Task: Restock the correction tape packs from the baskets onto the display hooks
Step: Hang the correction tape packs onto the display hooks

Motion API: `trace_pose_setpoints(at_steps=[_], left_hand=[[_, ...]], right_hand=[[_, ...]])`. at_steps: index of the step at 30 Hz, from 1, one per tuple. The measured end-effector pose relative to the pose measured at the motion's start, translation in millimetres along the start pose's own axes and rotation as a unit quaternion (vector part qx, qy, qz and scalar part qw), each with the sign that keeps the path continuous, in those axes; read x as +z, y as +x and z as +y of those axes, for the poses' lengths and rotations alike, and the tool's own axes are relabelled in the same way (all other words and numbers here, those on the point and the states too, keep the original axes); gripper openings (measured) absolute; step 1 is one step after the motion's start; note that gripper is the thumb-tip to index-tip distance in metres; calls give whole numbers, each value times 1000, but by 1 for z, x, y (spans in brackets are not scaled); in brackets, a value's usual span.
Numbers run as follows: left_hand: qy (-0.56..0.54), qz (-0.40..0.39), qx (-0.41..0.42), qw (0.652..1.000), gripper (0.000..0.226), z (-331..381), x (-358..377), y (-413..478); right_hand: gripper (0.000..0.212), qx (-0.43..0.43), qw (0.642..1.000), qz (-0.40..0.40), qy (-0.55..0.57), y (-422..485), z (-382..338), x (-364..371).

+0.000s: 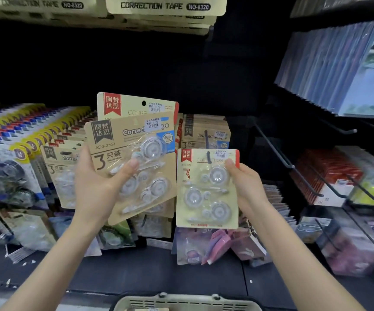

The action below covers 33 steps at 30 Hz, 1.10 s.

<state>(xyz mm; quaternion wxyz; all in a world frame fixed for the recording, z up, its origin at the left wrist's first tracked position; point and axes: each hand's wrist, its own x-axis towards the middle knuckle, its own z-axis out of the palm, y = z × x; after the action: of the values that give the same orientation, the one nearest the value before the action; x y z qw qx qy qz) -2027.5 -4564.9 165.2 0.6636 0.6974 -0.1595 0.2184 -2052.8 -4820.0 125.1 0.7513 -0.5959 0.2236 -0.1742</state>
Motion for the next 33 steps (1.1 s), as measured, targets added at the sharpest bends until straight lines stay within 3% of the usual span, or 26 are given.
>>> trace_pose_setpoints(at_steps=[8,12,14,16,18,21,24,26,28,33], left_hand=[[8,-2,12,1000,48,-4,6,4],[-8,-11,11,1000,47,-2,6,7],[-20,-18,6,1000,48,-1,5,7],[-41,-29,-1,999,50,-1,5,8],[-64,-49,-18,997,52,0,3,10],[-79,-107,-36,990,60,-1,3,15],[-99,-166,-58,979,56,3,5,11],[-117,-208,-72,968,70,3,4,4],[-130,-225,-104,960,95,2,1,-5],[-158,-219,-152,951,94,-10,-3,-31]], right_hand=[[25,-2,1000,24,13,85,5,19],[36,-55,992,73,-89,99,3,18],[40,-110,968,94,-206,94,-4,12],[34,-165,922,154,-316,80,-16,4],[37,-236,897,194,-320,56,-30,1],[37,-315,917,98,-225,8,-51,11],[28,-257,953,-51,-151,-37,-65,26],[30,-199,967,-122,-104,-54,-63,28],[31,-157,976,-137,-60,-64,-56,25],[27,-113,989,-98,6,-72,-33,13]])
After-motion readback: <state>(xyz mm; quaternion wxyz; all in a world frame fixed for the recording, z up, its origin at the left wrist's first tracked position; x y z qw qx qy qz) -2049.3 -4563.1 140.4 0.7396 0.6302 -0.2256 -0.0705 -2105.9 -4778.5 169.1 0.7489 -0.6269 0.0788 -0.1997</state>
